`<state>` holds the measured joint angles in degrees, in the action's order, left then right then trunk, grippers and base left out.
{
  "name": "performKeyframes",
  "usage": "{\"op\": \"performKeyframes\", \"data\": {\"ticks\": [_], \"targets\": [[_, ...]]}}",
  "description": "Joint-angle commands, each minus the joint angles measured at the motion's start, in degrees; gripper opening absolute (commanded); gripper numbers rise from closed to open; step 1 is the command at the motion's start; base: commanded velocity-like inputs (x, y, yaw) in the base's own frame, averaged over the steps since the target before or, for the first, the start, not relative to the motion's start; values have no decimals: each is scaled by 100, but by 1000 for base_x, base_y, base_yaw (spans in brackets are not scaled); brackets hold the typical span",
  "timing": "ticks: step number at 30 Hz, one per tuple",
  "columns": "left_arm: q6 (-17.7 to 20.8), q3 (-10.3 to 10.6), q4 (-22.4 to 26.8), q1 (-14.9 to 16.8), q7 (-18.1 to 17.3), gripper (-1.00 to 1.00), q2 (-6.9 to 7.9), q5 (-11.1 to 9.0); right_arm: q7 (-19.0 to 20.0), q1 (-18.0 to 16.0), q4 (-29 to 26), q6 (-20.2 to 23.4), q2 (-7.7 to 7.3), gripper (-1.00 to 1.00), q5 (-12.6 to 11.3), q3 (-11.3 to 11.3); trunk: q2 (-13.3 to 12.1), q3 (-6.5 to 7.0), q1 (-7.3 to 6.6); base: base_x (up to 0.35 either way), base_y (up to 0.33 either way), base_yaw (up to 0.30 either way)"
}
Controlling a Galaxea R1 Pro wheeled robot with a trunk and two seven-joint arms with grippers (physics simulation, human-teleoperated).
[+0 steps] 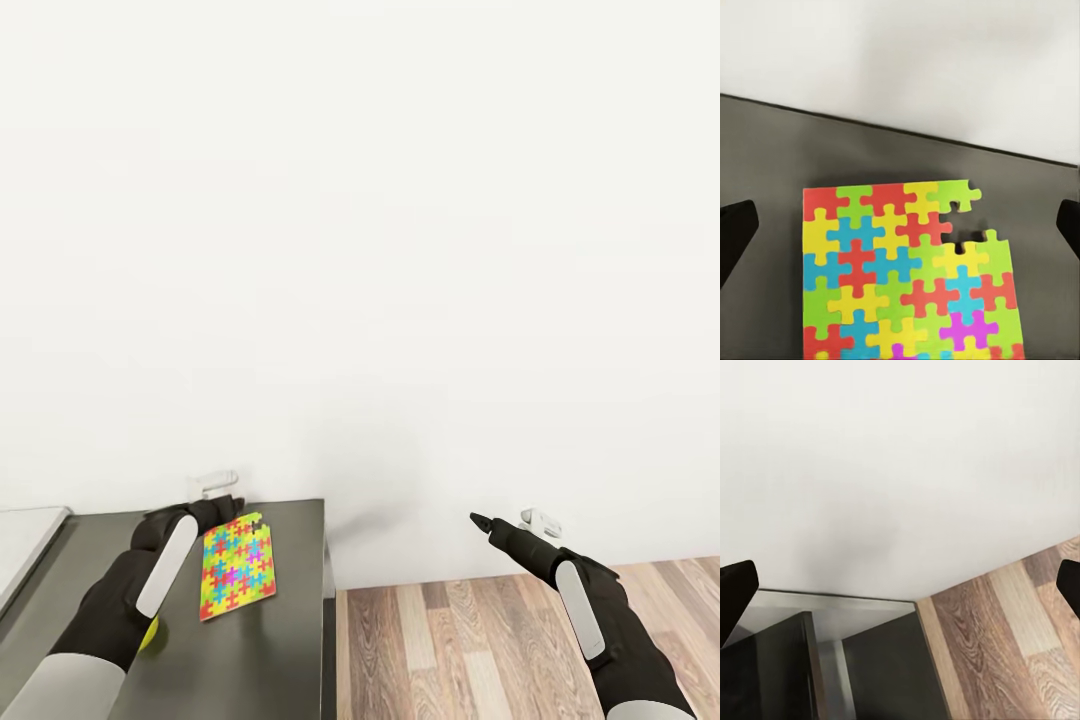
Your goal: Put all the toys in the child's room - the three board games (two on the bed and one on the table), the two jigsaw puzzles on the table, and the tennis ball on the table - inside the toy box on the table in the child's room.
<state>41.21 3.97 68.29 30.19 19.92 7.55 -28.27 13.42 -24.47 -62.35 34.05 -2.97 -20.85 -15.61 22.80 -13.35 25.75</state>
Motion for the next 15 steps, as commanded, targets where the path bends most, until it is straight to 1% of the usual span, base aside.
{"op": "performKeyframes", "data": {"ticks": [1,3,5,9,15], "targets": [[78,16,20,5,80,100,3,-59,20,-5,-5,35,3,100,-7,-13,12,-14,3,-1,0,0],[186,16,38,5,132,100,-4,-58,20,-5,-5,33,4,100,-7,-13,12,-18,3,-54,-9,0],[289,20,67,5,217,100,-14,-62,20,-5,-5,33,6,100,-7,-13,12,-20,3,-160,-19,0],[352,25,97,5,297,100,-16,-64,20,-5,-5,32,7,100,-7,-13,12,-22,3,-203,-10,0],[392,27,111,5,349,100,-16,-68,20,-5,-5,32,7,100,-7,-13,12,-23,3,-66,-2,0]]}}
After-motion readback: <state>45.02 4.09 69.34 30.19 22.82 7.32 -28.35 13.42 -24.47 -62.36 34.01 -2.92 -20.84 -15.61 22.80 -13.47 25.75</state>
